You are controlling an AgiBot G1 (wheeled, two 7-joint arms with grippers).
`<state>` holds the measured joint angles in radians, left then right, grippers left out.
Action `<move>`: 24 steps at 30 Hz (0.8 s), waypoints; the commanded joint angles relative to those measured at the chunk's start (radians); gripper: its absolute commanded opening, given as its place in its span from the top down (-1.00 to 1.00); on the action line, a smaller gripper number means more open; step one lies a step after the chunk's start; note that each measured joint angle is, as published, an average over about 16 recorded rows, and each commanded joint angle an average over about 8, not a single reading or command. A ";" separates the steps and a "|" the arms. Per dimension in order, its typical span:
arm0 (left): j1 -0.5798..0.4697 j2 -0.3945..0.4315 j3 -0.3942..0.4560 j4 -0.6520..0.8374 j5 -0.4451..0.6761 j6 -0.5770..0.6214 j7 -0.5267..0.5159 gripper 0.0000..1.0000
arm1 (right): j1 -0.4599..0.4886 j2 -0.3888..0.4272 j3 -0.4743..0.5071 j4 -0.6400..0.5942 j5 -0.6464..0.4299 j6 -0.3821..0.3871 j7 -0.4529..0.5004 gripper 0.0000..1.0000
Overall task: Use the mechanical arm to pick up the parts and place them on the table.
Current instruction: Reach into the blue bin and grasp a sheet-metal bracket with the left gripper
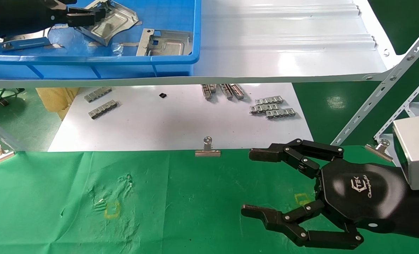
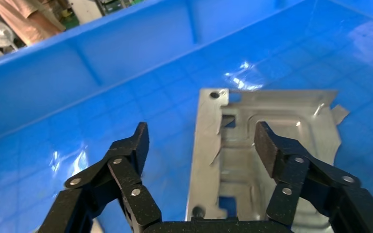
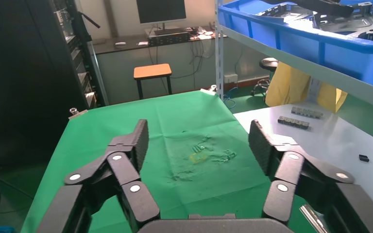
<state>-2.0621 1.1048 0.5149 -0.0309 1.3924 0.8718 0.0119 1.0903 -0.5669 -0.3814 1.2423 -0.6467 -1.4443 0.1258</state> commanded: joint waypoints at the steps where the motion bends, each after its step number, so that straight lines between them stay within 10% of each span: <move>1: -0.003 -0.001 0.000 0.012 0.000 0.000 0.000 1.00 | 0.000 0.000 0.000 0.000 0.000 0.000 0.000 -1.00; 24: 0.010 -0.008 -0.006 0.027 -0.009 -0.013 0.006 1.00 | 0.000 0.000 0.000 0.000 0.000 0.000 0.000 -1.00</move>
<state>-2.0530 1.0956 0.5072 -0.0047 1.3816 0.8641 0.0189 1.0903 -0.5669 -0.3815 1.2423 -0.6466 -1.4442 0.1258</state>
